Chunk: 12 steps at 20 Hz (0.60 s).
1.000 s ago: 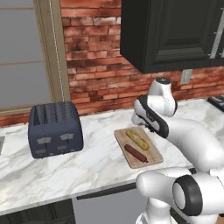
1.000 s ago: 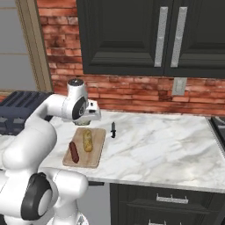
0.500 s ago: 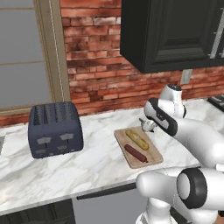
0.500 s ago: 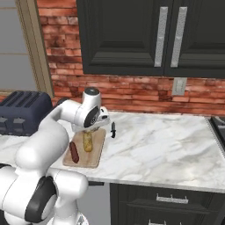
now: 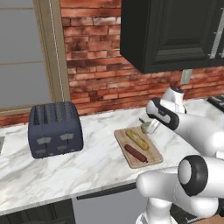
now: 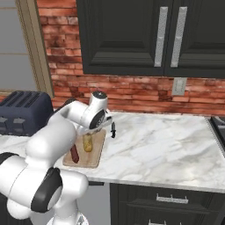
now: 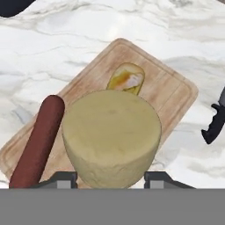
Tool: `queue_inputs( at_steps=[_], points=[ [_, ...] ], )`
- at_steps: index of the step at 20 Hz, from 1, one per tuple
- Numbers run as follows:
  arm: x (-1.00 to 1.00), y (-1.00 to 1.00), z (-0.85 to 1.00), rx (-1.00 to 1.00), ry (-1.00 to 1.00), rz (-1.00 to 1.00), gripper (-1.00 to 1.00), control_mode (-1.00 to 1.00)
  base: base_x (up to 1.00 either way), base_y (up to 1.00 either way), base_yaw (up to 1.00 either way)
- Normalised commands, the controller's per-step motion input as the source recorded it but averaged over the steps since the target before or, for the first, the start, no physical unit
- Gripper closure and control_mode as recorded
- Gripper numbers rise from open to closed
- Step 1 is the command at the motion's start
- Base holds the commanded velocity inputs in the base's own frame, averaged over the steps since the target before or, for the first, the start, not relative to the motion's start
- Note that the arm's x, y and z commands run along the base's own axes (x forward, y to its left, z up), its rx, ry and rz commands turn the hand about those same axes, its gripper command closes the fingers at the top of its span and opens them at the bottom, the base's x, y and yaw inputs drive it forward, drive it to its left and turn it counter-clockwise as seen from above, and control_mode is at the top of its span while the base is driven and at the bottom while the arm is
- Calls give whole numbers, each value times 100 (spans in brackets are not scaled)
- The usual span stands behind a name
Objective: Retrieve the sausage and cheese from the fridge and place them on the cutting board on the counter.
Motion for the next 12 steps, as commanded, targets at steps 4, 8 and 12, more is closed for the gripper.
queue_inputs(
  at_steps=[4, 8, 12],
  points=[
    [32, 0, -23, 2, 0, 9, 100, -100, 0, 0, 0],
    [34, -16, 0, 7, 0, 4, 100, -100, 0, 0, 0],
    [2, -25, 0, 3, 0, 3, 100, -100, 0, 0, 0]
  ],
)
